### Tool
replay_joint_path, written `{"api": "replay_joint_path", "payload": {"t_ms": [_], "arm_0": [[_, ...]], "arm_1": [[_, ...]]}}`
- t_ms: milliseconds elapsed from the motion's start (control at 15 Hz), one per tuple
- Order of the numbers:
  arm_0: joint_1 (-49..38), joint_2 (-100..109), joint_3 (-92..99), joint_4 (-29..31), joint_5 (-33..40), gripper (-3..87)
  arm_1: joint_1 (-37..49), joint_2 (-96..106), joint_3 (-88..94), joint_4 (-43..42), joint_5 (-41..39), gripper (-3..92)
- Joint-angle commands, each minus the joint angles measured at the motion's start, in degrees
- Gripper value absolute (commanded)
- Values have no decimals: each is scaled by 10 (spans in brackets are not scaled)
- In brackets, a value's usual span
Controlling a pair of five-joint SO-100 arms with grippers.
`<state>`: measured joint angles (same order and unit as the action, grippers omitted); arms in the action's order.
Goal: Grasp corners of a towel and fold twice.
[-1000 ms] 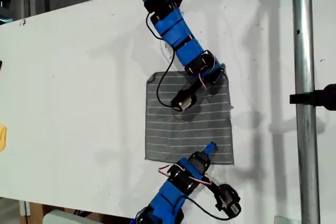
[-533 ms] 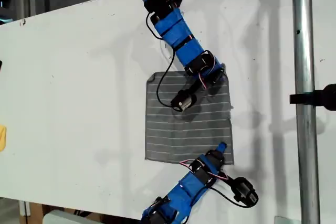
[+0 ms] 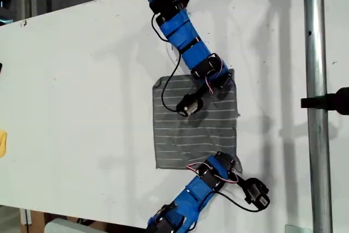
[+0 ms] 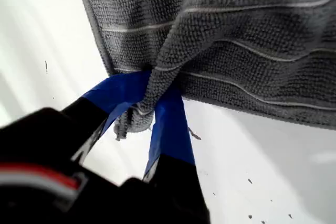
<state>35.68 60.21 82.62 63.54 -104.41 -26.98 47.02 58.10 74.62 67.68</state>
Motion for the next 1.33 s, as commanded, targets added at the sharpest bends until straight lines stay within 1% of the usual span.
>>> {"api": "replay_joint_path", "payload": {"t_ms": [0,200,333,400,600,800,933,1267], "arm_0": [[-21,8,-67,64,38,-28],[-28,15,-229,202,82,-29],[-46,36,-278,298,69,-29],[-60,68,-258,316,69,-29],[-125,152,-157,316,79,-28],[-226,206,-90,316,163,-28],[-289,221,-54,319,213,-28],[-455,266,-12,317,338,-28]], "arm_1": [[5,34,1,22,0,-3],[-12,115,1,39,10,-3],[-4,153,-8,54,10,-3],[4,178,-5,58,9,-3],[40,200,9,88,3,-3],[126,240,69,92,-33,-3],[201,262,102,83,-94,-3],[377,301,108,73,-265,-3]]}}
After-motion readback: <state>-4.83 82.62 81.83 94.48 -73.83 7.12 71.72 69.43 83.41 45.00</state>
